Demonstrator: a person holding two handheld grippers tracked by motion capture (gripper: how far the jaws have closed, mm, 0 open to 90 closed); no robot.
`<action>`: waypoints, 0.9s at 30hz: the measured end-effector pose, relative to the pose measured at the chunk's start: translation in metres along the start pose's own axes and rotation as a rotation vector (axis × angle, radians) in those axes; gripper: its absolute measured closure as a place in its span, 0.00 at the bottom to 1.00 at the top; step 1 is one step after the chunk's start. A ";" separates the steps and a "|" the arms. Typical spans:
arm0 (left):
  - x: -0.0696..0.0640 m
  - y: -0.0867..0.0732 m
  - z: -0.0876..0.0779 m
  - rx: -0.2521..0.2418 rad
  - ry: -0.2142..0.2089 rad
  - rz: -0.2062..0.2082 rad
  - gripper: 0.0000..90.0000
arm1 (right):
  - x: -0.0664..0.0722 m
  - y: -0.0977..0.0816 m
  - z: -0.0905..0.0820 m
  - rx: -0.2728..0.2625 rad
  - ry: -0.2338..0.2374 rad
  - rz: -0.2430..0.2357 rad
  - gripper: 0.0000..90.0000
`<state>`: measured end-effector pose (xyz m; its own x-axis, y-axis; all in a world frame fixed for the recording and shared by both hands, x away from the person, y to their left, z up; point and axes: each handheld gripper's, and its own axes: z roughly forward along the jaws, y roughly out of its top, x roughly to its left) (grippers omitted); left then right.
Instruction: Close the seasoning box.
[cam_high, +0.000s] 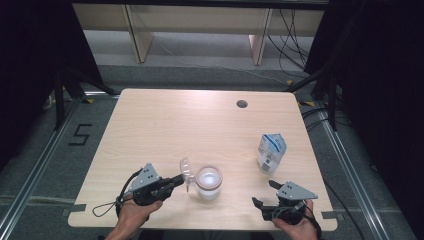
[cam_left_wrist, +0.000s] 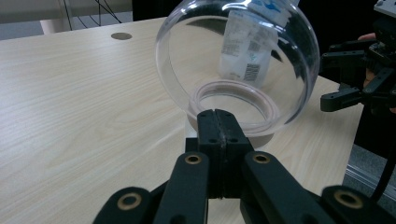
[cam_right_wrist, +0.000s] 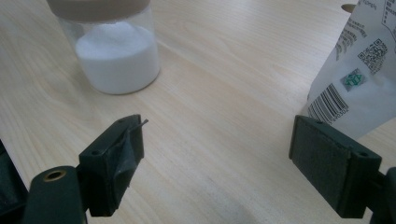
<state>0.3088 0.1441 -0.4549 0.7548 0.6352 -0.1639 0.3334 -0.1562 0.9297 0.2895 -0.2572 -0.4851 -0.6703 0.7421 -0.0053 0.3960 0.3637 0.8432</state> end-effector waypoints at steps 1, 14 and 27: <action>-0.001 0.000 0.000 -0.001 0.004 -0.010 0.99 | -0.001 0.000 0.000 0.002 0.007 -0.007 0.21; -0.002 0.003 0.004 -0.001 -0.004 0.010 0.99 | 0.000 0.000 0.001 -0.001 0.009 -0.014 0.21; -0.005 0.004 0.008 0.004 -0.018 0.026 0.99 | 0.001 0.000 0.000 0.006 0.001 0.000 0.21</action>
<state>0.3110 0.1338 -0.4527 0.7731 0.6174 -0.1458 0.3159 -0.1753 0.9325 0.2890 -0.2560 -0.4852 -0.6708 0.7416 -0.0045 0.3997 0.3667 0.8401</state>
